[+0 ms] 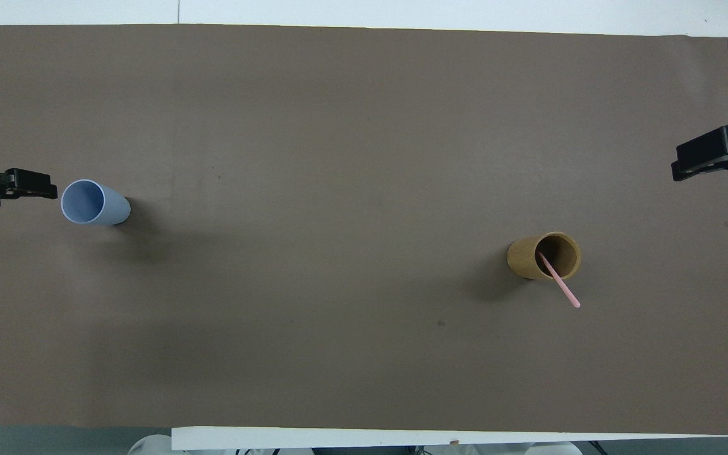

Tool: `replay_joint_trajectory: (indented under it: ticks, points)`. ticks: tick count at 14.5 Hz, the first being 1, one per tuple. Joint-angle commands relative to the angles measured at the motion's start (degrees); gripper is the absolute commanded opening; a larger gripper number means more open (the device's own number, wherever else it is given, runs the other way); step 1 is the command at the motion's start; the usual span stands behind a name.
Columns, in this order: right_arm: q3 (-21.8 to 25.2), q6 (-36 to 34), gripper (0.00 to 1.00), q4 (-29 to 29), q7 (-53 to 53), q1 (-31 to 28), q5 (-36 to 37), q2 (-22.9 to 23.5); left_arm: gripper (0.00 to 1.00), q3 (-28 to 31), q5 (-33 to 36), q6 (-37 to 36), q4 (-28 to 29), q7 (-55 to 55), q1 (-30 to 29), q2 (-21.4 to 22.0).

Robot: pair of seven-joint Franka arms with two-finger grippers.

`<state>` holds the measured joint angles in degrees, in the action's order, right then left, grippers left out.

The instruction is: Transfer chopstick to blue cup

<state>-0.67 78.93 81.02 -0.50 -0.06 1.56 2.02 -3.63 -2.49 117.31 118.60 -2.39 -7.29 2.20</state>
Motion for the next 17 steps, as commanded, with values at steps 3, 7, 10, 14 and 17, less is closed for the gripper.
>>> replay_joint_trajectory:
  ticks: [3, 7, 10, 14, 17]
  points:
    - [-0.3, -0.5, 1.0, 0.4, 1.1, -0.1, 0.3, -0.7, 0.95, -0.2, 0.4, 5.2, 3.3, 2.1, -0.3, -2.7]
    - [-0.4, -0.5, 1.0, 4.3, 1.1, 0.1, 0.2, -2.6, 0.0, -0.2, 0.5, 7.6, 4.0, 11.9, 0.5, -4.4]
    - [-0.4, -1.0, 1.0, 4.4, 1.4, 0.1, 0.2, -2.7, 0.0, -0.4, 0.4, 8.5, 4.0, 12.4, 0.9, -4.5]
    - [-1.4, -0.3, 1.0, 6.6, 1.1, 0.4, -1.3, -3.4, 0.0, -0.2, 0.5, 2.8, -3.2, 26.2, 9.5, -6.9]
    - [-1.4, 3.8, 1.0, 13.2, -3.8, 0.4, -6.5, -6.2, 0.0, -0.3, 1.5, -0.7, -7.9, 45.3, 23.1, -8.3]
